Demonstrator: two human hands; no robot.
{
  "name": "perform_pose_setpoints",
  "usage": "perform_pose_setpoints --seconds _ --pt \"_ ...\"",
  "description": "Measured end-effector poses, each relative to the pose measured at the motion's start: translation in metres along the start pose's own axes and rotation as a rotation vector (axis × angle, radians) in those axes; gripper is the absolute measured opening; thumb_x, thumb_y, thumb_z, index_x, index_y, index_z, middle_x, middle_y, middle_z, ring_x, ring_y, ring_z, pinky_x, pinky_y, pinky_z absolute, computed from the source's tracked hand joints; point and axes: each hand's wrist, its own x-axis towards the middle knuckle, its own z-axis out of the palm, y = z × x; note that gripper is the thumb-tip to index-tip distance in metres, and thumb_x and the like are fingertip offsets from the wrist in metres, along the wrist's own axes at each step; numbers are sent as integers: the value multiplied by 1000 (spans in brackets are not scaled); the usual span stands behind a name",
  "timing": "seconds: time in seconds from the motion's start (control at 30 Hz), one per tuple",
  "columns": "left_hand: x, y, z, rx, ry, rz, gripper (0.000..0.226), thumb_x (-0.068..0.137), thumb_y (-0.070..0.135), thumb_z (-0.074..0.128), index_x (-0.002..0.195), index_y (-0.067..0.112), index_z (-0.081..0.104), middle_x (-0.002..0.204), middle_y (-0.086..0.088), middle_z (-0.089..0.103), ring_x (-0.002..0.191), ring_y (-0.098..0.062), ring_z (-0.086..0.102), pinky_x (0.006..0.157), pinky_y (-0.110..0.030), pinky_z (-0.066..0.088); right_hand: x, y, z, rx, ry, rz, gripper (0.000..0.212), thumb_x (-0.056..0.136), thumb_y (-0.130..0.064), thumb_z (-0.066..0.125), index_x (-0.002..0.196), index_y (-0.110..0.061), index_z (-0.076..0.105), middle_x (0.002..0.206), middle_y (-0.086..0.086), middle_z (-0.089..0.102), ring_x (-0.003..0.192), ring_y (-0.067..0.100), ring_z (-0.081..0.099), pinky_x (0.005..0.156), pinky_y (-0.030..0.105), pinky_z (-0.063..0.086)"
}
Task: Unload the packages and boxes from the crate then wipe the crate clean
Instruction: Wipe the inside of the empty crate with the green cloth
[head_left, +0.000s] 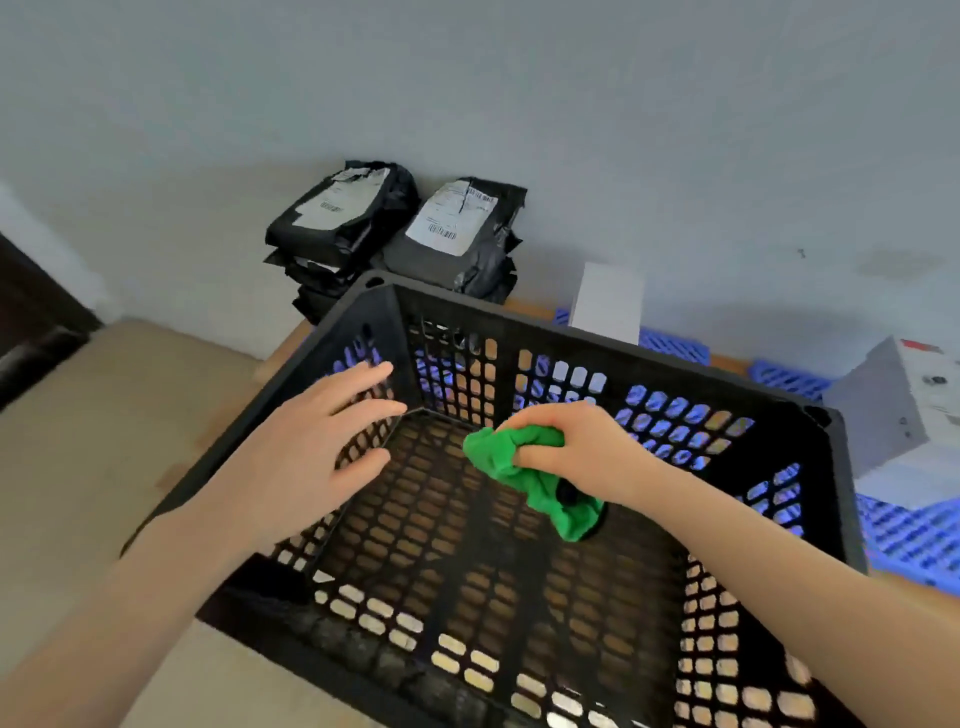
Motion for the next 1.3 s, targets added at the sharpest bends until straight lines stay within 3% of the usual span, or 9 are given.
perform_pose_setpoints --seconds 0.1,0.27,0.43,0.53,0.67,0.73,0.97,1.13,1.3 --pt "-29 15 -4 -6 43 -128 42 89 41 54 129 27 61 153 12 35 144 -11 29 107 -43 43 -2 -6 5 38 -71 -50 20 84 -21 71 100 -32 71 92 -13 71 87 3 65 82 24 53" --pt "-68 24 -9 30 110 -257 59 84 58 36 129 30 60 151 18 35 135 3 27 107 -36 41 -4 -28 21 102 -89 -125 20 84 -16 70 100 -28 71 90 -17 70 85 -2 64 77 14 51" --pt "-97 31 -6 45 151 -396 47 90 51 49 131 30 58 147 12 44 136 -10 39 110 -39 37 -7 -41 46 172 -131 -163 20 85 -16 69 102 -27 71 93 -13 71 86 -2 65 78 15 52" --pt "-113 36 -2 65 188 -462 53 87 52 42 130 26 59 143 9 49 130 -9 44 104 -29 34 -7 -46 64 221 -177 -163 21 87 -17 68 107 -22 71 98 -10 72 89 2 67 82 21 54" --pt "-130 44 3 51 232 -612 44 95 41 53 136 26 52 147 10 43 117 -14 53 96 -27 44 0 -52 86 287 -305 -164 25 89 -18 65 114 -20 67 103 -7 70 92 6 67 84 25 55" --pt "-130 47 4 67 276 -714 47 94 37 56 140 26 48 148 8 41 124 -15 49 101 -26 35 9 -55 94 295 -365 -184 26 90 -19 64 116 -20 66 105 -8 69 94 5 66 83 22 54" --pt "-112 56 14 167 300 -972 67 91 66 21 147 31 34 152 2 39 137 -22 37 113 -47 30 50 -62 125 448 -483 -218 32 89 -17 64 121 -21 62 118 1 64 108 17 60 96 42 50" --pt "-102 57 23 119 366 -1042 61 95 54 19 149 28 32 153 2 35 141 -16 29 117 -42 23 66 -63 154 490 -488 -314 31 89 -18 64 119 -25 62 110 -6 61 107 14 56 96 42 49" --pt "-102 59 29 37 397 -1085 55 100 42 17 153 28 20 158 0 28 147 -17 21 119 -49 18 64 -72 174 572 -478 -419 36 89 -15 62 124 -25 58 123 -5 58 114 11 53 100 39 46"
